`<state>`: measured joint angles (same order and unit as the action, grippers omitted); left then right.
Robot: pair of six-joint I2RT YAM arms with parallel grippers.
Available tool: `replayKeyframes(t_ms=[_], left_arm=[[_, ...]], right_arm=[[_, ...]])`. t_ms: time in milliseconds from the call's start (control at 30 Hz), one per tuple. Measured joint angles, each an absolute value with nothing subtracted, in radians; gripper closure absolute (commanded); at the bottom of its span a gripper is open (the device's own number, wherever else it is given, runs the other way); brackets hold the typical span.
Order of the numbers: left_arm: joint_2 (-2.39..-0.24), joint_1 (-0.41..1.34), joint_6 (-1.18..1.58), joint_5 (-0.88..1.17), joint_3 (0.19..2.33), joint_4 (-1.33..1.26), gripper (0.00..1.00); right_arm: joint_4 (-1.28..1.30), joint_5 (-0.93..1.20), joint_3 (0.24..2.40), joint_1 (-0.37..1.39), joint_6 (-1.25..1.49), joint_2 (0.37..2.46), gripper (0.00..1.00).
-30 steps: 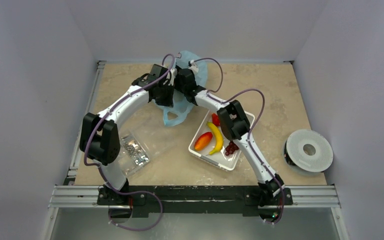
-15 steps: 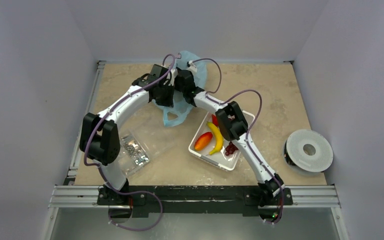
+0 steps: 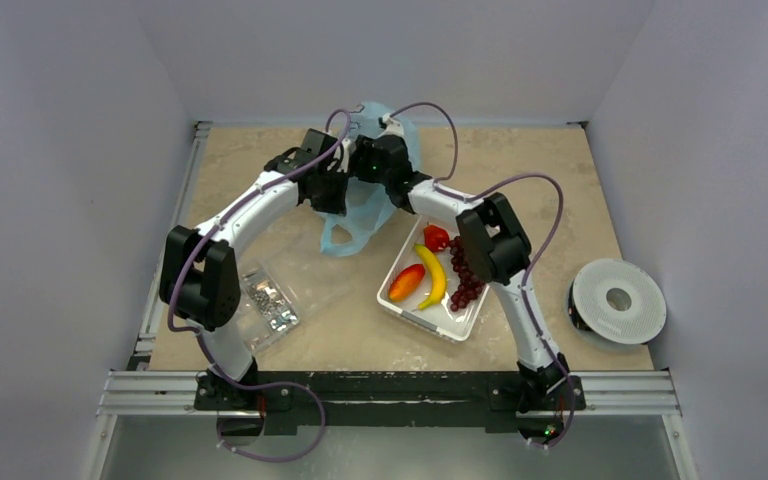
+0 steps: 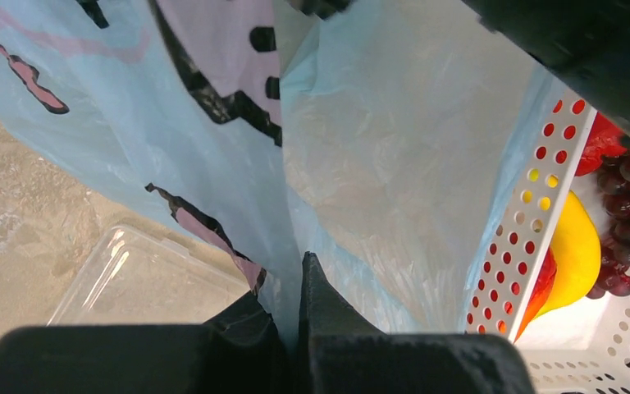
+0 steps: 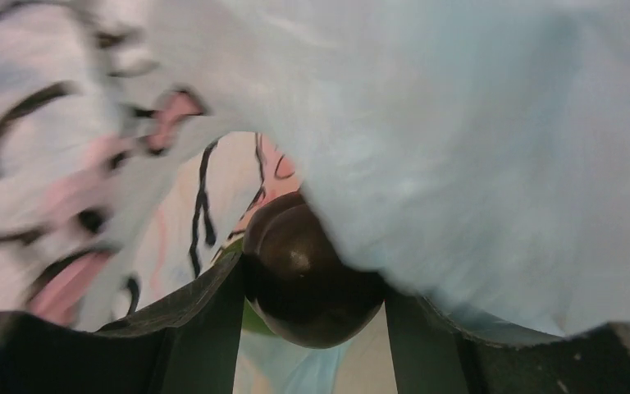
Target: Take the fake fruits out of the plastic bag
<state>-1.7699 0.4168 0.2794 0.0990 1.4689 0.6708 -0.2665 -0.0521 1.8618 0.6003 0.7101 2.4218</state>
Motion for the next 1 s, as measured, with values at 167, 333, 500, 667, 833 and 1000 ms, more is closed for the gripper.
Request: replayKeyframes(t_ms=[167, 333, 500, 667, 833, 1000], left_arm=[[-1.77, 0.418, 0.275, 0.095, 1.469, 0.672, 1.0], [-1.77, 0.418, 0.271, 0.091, 1.469, 0.673, 1.0], [-1.77, 0.418, 0.272, 0.096, 1.469, 0.673, 1.0], [-1.769, 0.418, 0.272, 0.099, 1.469, 0.673, 1.0], [-1.77, 0.419, 0.272, 0.1, 1.469, 0.674, 1.0], [-1.769, 0.419, 0.271, 0.099, 1.469, 0.674, 1.0]], right_arm=[[-0.285, -0.002, 1.705, 0.6, 0.653, 2.286, 1.0], [-0.285, 0.027, 1.523, 0.6, 0.603, 2.144, 1.0], [-0.261, 0.059, 1.414, 0.6, 0.552, 2.027, 1.0], [-0.217, 0.062, 1.342, 0.6, 0.481, 1.884, 1.0], [-0.17, 0.019, 1.256, 0.601, 0.416, 1.714, 1.0], [-0.051, -0.006, 1.163, 0.601, 0.382, 1.526, 1.0]])
